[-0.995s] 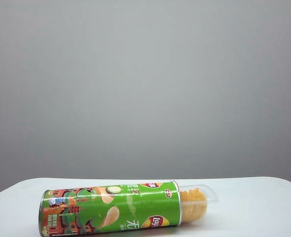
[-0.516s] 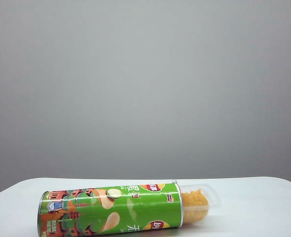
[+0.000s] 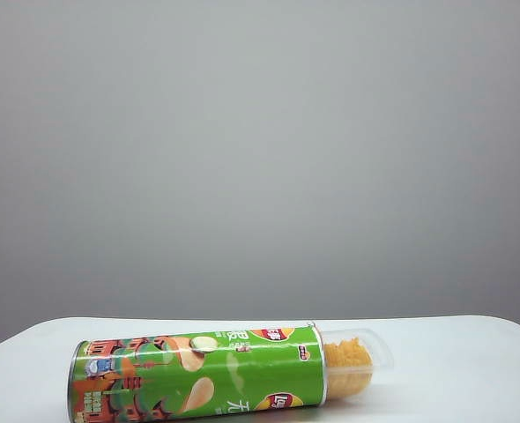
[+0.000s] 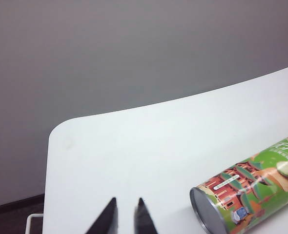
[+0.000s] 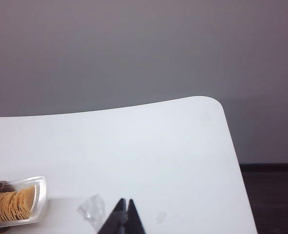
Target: Pick up the green tub of chips from the desk, pull out the transparent container with the chips inside partially, and then place the chips back on the desk.
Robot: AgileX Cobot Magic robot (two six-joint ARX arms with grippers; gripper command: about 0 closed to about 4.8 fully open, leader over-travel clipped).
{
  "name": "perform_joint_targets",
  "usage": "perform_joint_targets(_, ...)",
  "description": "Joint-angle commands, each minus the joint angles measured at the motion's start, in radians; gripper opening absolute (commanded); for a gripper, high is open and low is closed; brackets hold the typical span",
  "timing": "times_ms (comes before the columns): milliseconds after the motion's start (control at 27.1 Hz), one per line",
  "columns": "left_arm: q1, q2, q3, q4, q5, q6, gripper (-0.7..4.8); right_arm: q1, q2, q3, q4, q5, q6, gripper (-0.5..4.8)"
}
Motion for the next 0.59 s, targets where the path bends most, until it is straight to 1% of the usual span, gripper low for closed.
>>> perform_joint_targets(37,0.001,0.000,0.000,-0.012,-0.007,-0.003,0.48,0.000,0.000,-0.006,0.006,0.005,-0.002,-0.05)
perform_joint_targets(147,0.001,0.000,0.000,-0.011,-0.023,-0.031,0.48,0.000,0.000,-0.006,0.006,0.005,-0.002,-0.05)
perform_joint_targets(221,0.001,0.000,0.001,-0.009,-0.062,-0.044,0.50,0.000,0.000,-0.006,0.006,0.005,-0.002,-0.05)
perform_joint_targets(590,0.001,0.000,0.001,-0.009,-0.061,-0.044,0.50,0.000,0.000,-0.006,0.006,0.005,-0.002,-0.05)
